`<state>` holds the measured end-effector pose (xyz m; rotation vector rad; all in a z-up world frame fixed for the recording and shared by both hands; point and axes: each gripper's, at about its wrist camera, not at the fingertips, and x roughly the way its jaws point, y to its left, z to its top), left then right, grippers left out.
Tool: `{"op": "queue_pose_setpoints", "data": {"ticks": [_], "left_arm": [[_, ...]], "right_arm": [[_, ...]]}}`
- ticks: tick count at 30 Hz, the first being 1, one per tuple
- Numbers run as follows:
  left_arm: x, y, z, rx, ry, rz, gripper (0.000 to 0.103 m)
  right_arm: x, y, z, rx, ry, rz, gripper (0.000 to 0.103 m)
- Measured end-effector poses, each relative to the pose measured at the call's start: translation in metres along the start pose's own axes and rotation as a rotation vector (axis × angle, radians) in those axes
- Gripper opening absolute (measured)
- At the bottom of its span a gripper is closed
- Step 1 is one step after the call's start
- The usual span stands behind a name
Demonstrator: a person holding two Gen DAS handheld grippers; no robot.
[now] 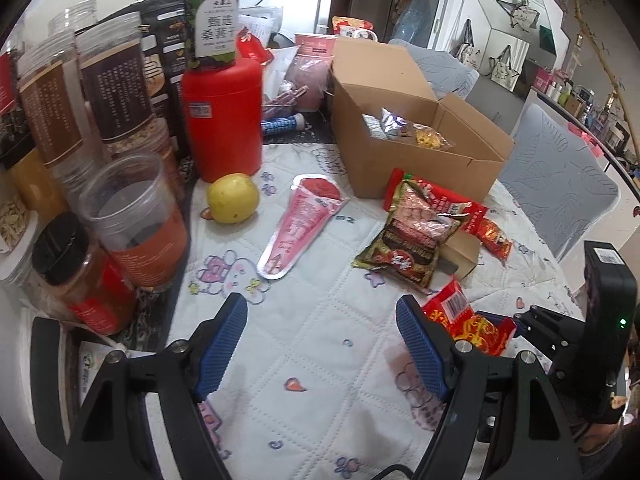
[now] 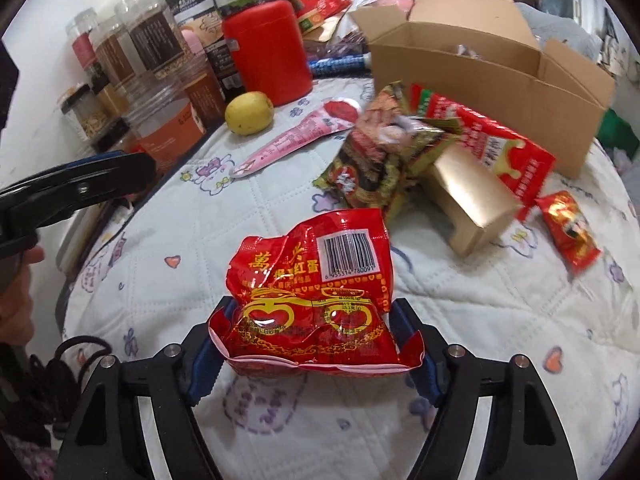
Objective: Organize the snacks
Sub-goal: 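Grasp the red printed bag with the right gripper while the left grasps the green-and-brown chip bag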
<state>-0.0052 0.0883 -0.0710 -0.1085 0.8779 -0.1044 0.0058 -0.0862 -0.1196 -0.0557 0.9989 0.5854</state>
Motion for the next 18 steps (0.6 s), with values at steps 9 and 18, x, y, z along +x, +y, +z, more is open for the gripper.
{"op": "queue_pose_setpoints", "data": {"ticks": [9, 18], "left_arm": [[0.021, -0.041, 0.015, 0.067, 0.024, -0.08, 0.077], [0.054, -0.07, 0.032, 0.125, 0.075, -0.156, 0.077]], "right_arm": [[-0.052, -0.039, -0.004, 0.1, -0.107, -0.061, 0.077], [-0.07, -0.075, 0.006, 0.156, -0.16, -0.113, 0.077]]}}
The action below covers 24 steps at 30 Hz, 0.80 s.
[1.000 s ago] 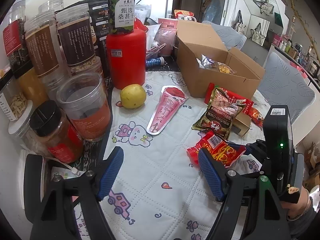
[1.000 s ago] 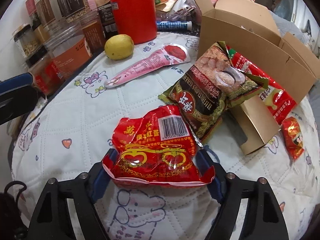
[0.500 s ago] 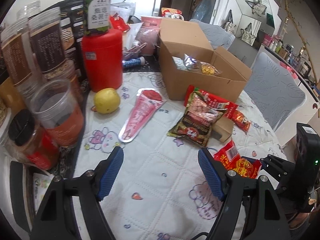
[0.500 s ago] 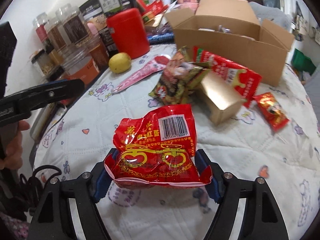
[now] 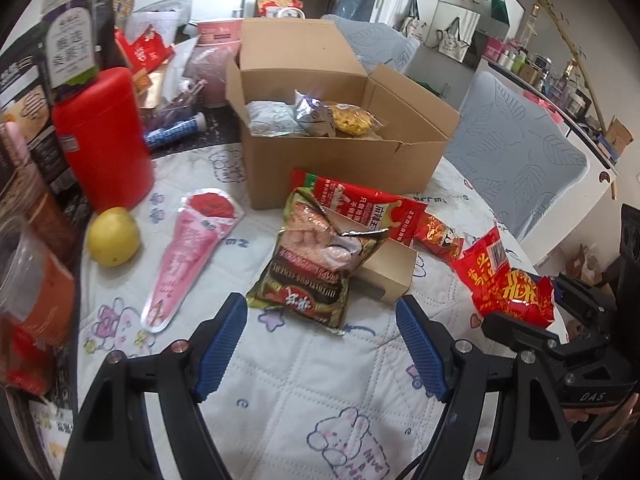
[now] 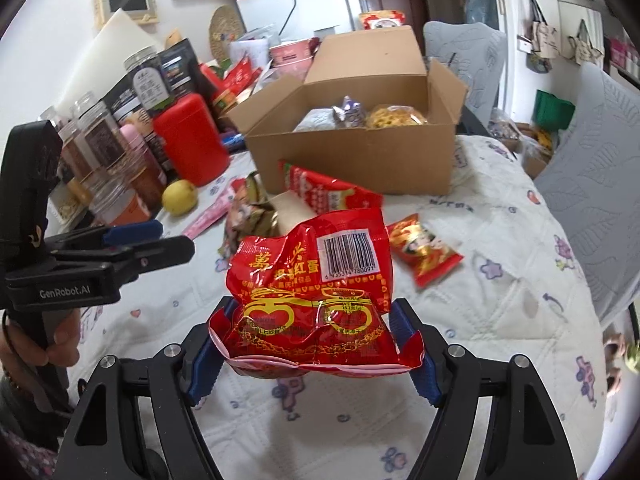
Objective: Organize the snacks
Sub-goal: 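Grasp the red printed bag with the right gripper while the left grasps the green-and-brown chip bag, then lift the red bag and chip bag and carry both toward the box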
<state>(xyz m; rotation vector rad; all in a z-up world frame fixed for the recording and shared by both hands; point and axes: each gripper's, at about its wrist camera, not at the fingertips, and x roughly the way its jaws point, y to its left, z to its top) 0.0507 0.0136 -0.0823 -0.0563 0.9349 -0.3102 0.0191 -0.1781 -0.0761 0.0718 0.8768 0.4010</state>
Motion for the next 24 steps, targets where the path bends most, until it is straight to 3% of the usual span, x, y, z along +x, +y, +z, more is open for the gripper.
{"op": "queue_pose_setpoints", "data": {"ticks": [11, 18, 19, 21, 24], "left_arm": [[0.052, 0.01, 0.015, 0.032, 0.098, -0.032, 0.077], [0.072, 0.012, 0.016, 0.049, 0.106, -0.031, 0.077], [0.071, 0.012, 0.015, 0.051, 0.094, -0.036, 0.075], [0.068, 0.012, 0.014, 0.052, 0.085, -0.029, 0.057], [0.063, 0.013, 0.01, 0.046, 0.084, -0.026, 0.05]], "right_arm": [[0.016, -0.024, 0.015, 0.037, 0.011, -0.004, 0.077], [0.023, -0.028, 0.014, 0.05, 0.029, -0.008, 0.077], [0.023, -0.029, 0.014, 0.051, 0.03, -0.008, 0.077], [0.022, -0.028, 0.012, 0.053, 0.029, -0.007, 0.077], [0.02, -0.028, 0.01, 0.062, 0.026, 0.0, 0.077]]}}
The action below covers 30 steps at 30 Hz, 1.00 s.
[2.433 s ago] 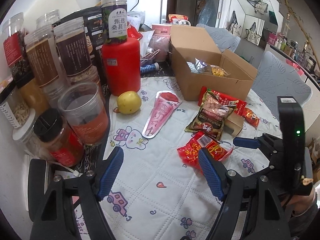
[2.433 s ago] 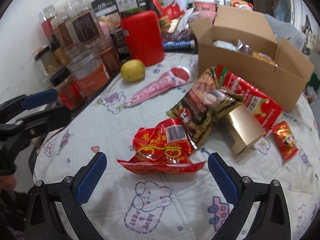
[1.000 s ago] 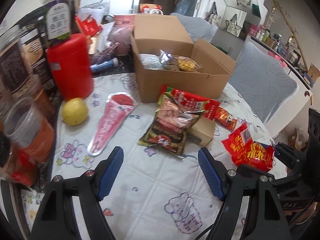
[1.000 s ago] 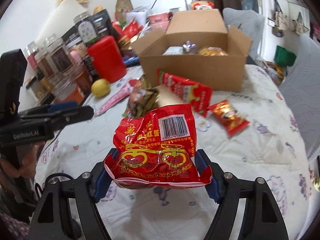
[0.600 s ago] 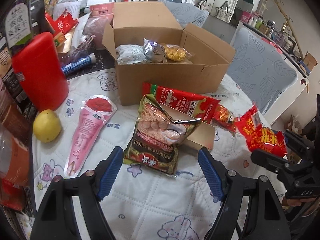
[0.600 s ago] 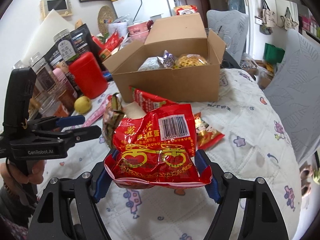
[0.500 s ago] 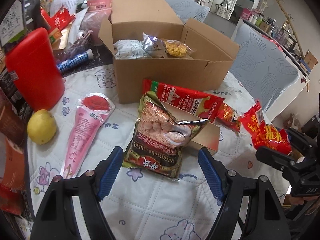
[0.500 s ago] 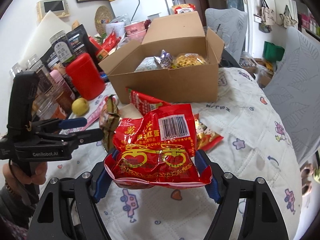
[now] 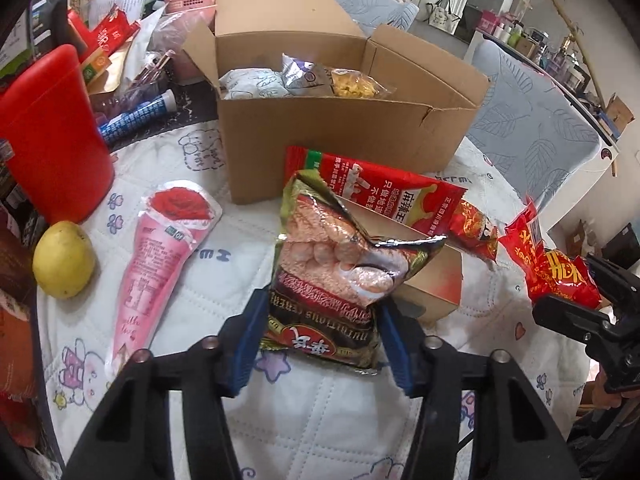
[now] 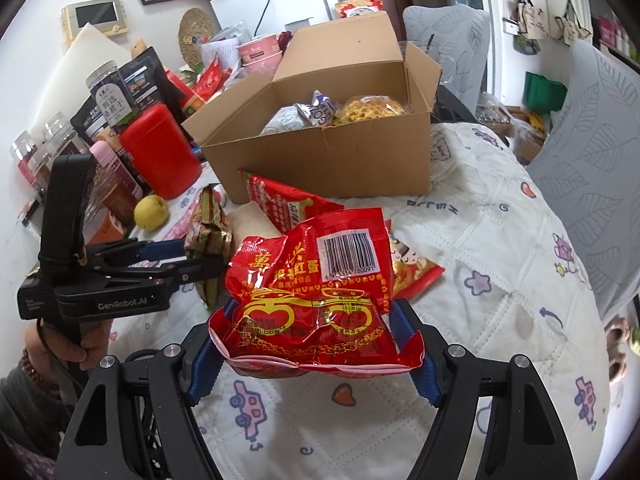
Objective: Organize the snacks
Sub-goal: 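Lift the red bag and chip bag and carry both toward the box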
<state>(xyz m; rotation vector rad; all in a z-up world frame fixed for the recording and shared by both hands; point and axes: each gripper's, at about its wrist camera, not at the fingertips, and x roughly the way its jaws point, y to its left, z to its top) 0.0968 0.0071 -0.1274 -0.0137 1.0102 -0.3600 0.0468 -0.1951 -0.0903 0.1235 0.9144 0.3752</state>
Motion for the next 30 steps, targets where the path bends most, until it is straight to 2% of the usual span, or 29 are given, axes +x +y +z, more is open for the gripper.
{"op": "queue_pose_setpoints", "data": {"ticks": [3, 10, 17, 23, 28, 30], "left_arm": [[-0.006, -0.003, -0.006, -0.005, 0.014, -0.015, 0.047], [-0.029, -0.01, -0.03, -0.027, 0.062, -0.039, 0.047], [-0.044, -0.023, -0.052, 0.011, 0.104, -0.018, 0.047], [-0.032, -0.026, -0.056, 0.028, 0.105, 0.024, 0.048], [-0.024, -0.03, -0.055, 0.052, 0.081, 0.051, 0.055], [-0.018, -0.03, -0.055, 0.05, 0.085, 0.056, 0.062]], "right_arm": [[-0.003, 0.001, -0.004, 0.004, -0.003, 0.003, 0.077], [-0.014, 0.005, -0.02, 0.01, -0.009, 0.02, 0.077], [-0.024, 0.009, -0.037, 0.024, -0.009, 0.039, 0.077], [-0.026, 0.009, -0.048, 0.039, 0.003, 0.037, 0.077], [-0.027, 0.008, -0.052, 0.044, 0.008, 0.031, 0.078], [-0.026, 0.007, -0.052, 0.047, 0.011, 0.03, 0.078]]}}
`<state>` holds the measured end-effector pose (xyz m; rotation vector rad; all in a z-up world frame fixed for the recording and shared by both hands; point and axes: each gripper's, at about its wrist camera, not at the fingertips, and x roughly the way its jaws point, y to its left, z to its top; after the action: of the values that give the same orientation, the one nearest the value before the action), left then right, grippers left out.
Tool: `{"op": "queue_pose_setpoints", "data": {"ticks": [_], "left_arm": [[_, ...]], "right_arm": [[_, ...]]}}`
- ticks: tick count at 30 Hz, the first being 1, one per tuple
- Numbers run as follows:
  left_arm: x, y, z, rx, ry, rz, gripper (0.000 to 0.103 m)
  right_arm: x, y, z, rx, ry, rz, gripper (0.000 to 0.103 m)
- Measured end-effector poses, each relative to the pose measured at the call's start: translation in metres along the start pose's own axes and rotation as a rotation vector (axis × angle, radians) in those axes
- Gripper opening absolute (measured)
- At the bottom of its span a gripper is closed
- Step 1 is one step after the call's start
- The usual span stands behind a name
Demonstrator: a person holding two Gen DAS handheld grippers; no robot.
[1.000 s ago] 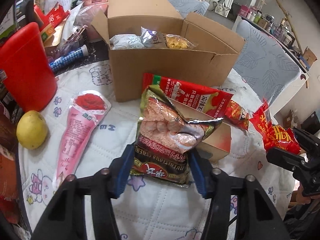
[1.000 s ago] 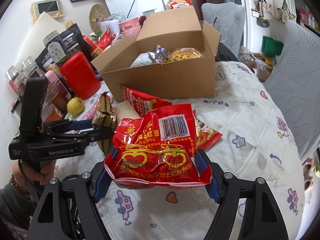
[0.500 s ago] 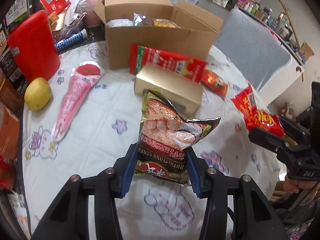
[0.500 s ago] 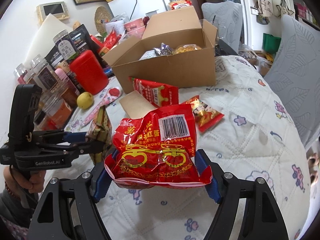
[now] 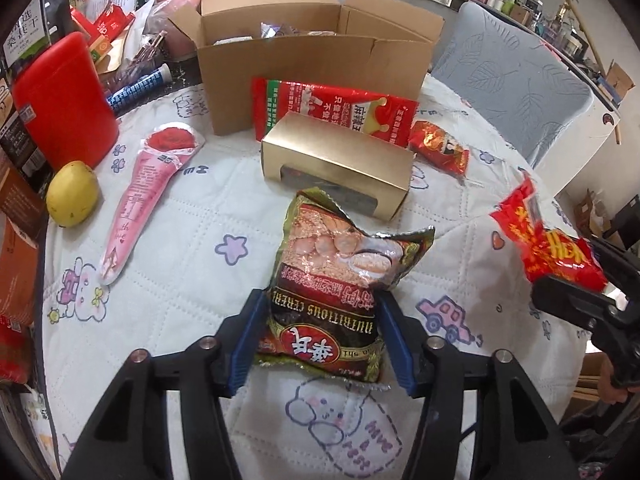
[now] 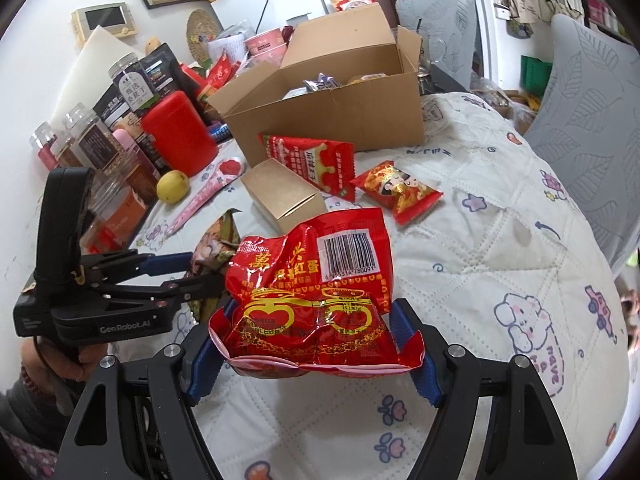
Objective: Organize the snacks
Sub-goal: 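Lift the red bag and chip bag and carry both toward the box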
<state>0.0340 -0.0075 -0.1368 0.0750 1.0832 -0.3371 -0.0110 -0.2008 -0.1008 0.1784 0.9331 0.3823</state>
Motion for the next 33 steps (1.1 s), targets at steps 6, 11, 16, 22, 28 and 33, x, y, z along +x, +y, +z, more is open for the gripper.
{"op": "queue_pose_setpoints", "data": {"ticks": [6, 11, 16, 22, 28, 33], "left_arm": [[0.015, -0.001, 0.001, 0.019, 0.008, 0.055, 0.065], [0.013, 0.009, 0.001, -0.041, -0.029, 0.044, 0.044], [0.007, 0.014, 0.0, -0.084, -0.032, 0.002, 0.033], [-0.009, 0.008, -0.002, -0.087, -0.06, -0.034, 0.032], [-0.033, 0.0, 0.007, -0.066, -0.11, -0.045, 0.032], [-0.046, -0.001, 0.02, -0.055, -0.145, -0.051, 0.032]], "right_arm": [[0.005, -0.003, -0.001, 0.011, 0.015, 0.004, 0.078], [0.009, -0.005, 0.0, 0.015, 0.025, 0.008, 0.078], [0.011, -0.005, 0.002, 0.012, 0.03, 0.011, 0.078], [0.012, -0.003, 0.005, -0.007, 0.029, 0.018, 0.078], [0.012, 0.002, 0.015, -0.031, 0.015, 0.026, 0.078], [0.01, 0.007, 0.029, -0.049, -0.012, 0.049, 0.078]]}}
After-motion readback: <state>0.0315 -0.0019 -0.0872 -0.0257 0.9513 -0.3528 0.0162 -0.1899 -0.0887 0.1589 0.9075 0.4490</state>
